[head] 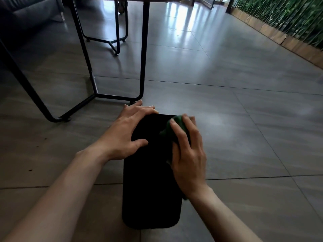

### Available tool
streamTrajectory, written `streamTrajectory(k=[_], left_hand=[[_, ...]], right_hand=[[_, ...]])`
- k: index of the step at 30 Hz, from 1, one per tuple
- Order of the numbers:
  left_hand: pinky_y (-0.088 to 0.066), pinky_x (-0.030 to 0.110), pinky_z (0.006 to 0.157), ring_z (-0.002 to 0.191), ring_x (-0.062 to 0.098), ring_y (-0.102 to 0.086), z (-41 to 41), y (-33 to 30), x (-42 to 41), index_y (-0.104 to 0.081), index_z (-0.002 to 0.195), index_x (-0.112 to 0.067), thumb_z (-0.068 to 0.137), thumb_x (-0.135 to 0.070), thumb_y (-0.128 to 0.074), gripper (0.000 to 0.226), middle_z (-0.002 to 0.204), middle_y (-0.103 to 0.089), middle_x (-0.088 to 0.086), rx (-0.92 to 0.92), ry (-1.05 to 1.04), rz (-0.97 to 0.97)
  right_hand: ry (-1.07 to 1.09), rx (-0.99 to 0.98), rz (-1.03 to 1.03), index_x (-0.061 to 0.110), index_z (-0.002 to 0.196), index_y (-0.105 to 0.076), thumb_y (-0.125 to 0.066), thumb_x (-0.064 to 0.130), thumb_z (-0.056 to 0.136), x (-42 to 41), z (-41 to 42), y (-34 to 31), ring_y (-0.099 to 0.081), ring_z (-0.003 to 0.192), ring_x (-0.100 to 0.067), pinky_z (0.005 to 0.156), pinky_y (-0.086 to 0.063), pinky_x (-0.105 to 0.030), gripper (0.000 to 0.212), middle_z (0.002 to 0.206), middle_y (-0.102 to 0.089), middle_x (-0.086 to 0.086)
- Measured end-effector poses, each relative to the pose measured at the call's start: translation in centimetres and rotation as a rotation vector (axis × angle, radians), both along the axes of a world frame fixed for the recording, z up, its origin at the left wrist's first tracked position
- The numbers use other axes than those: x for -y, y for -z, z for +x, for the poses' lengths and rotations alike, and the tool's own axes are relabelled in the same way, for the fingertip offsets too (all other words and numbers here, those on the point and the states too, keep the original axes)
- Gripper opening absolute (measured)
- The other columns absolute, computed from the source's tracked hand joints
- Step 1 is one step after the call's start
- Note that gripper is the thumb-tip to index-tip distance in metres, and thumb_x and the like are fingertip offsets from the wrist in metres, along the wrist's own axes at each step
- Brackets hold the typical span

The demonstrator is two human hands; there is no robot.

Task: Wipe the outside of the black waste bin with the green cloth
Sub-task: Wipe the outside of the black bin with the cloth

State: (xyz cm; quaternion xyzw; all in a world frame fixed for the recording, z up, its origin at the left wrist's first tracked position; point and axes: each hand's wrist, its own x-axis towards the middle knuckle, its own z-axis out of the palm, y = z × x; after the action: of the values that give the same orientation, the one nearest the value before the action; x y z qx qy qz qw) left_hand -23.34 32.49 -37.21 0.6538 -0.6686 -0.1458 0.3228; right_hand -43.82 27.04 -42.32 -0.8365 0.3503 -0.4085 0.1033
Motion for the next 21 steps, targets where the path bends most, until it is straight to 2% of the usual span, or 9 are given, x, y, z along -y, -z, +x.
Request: streamTrajectory(k=[3, 7, 11, 13, 17, 19, 21], left_hand=[[-0.003, 0.04, 0.125, 0.15, 0.0, -0.006, 0.2, 0.0, -0.3, -0.039, 0.141, -0.039, 0.074, -0.012, -0.08, 0.083, 0.154, -0.034, -0.021, 0.005, -0.004, -0.005], [-0.007, 0.034, 0.124, 0.151, 0.003, -0.008, 0.0, 0.1, -0.3, -0.04, 0.141, -0.038, 0.074, -0.012, -0.079, 0.082, 0.154, -0.035, -0.018, 0.022, 0.027, -0.018], [-0.006, 0.033, 0.122, 0.15, 0.0, -0.007, 0.1, 0.2, -0.1, -0.039, 0.14, -0.043, 0.073, -0.016, -0.082, 0.084, 0.154, -0.034, -0.02, 0.017, 0.034, -0.007], [-0.006, 0.032, 0.123, 0.15, 0.0, -0.007, 0.4, 0.4, -0.2, -0.038, 0.14, -0.042, 0.072, -0.016, -0.081, 0.085, 0.153, -0.035, -0.021, 0.026, 0.034, -0.015], [-0.008, 0.025, 0.121, 0.15, 0.003, -0.01, 0.4, 0.5, 0.1, -0.038, 0.142, -0.041, 0.074, -0.009, -0.077, 0.084, 0.152, -0.037, -0.018, 0.029, 0.034, -0.044], [-0.009, 0.027, 0.122, 0.151, 0.004, -0.01, 0.6, 0.5, 0.3, -0.039, 0.141, -0.042, 0.074, -0.002, -0.073, 0.086, 0.152, -0.038, -0.018, 0.027, 0.04, -0.046], [-0.01, 0.033, 0.123, 0.151, 0.003, -0.01, 0.8, 0.5, 0.2, -0.038, 0.14, -0.044, 0.073, -0.005, -0.075, 0.086, 0.152, -0.037, -0.019, 0.021, 0.043, -0.035]], right_hand=[[-0.037, -0.048, -0.12, 0.017, 0.148, -0.058, -0.031, 0.034, 0.115, 0.6, 0.7, 0.1, -0.027, 0.158, -0.033, 0.11, -0.051, -0.058, 0.046, 0.162, -0.044, -0.011], [-0.24, -0.261, -0.372, 0.015, 0.148, -0.057, -0.058, 0.02, 0.108, -1.4, -1.1, 3.4, -0.028, 0.156, -0.041, 0.119, -0.038, -0.059, 0.04, 0.163, -0.043, -0.014], [-0.598, -0.549, -0.639, 0.019, 0.148, -0.056, -0.053, 0.015, 0.11, -2.5, -2.7, 5.1, -0.028, 0.156, -0.041, 0.123, -0.035, -0.051, 0.038, 0.162, -0.045, -0.011], [-0.596, -0.537, -0.635, 0.02, 0.148, -0.056, -0.054, 0.015, 0.11, -1.0, -2.7, 3.8, -0.029, 0.156, -0.04, 0.123, -0.035, -0.051, 0.038, 0.162, -0.046, -0.013], [-0.257, -0.28, -0.411, 0.014, 0.148, -0.058, -0.062, 0.023, 0.106, 2.1, -0.8, 0.2, -0.031, 0.155, -0.041, 0.121, -0.036, -0.056, 0.043, 0.16, -0.046, -0.017], [-0.285, -0.284, -0.439, 0.011, 0.148, -0.057, -0.061, 0.019, 0.107, 1.2, 0.0, 0.8, -0.03, 0.155, -0.043, 0.122, -0.034, -0.058, 0.042, 0.16, -0.046, -0.019], [-0.44, -0.386, -0.526, 0.012, 0.148, -0.056, -0.056, 0.016, 0.109, -0.4, -0.6, 2.7, -0.027, 0.156, -0.045, 0.125, -0.03, -0.057, 0.039, 0.161, -0.043, -0.019]])
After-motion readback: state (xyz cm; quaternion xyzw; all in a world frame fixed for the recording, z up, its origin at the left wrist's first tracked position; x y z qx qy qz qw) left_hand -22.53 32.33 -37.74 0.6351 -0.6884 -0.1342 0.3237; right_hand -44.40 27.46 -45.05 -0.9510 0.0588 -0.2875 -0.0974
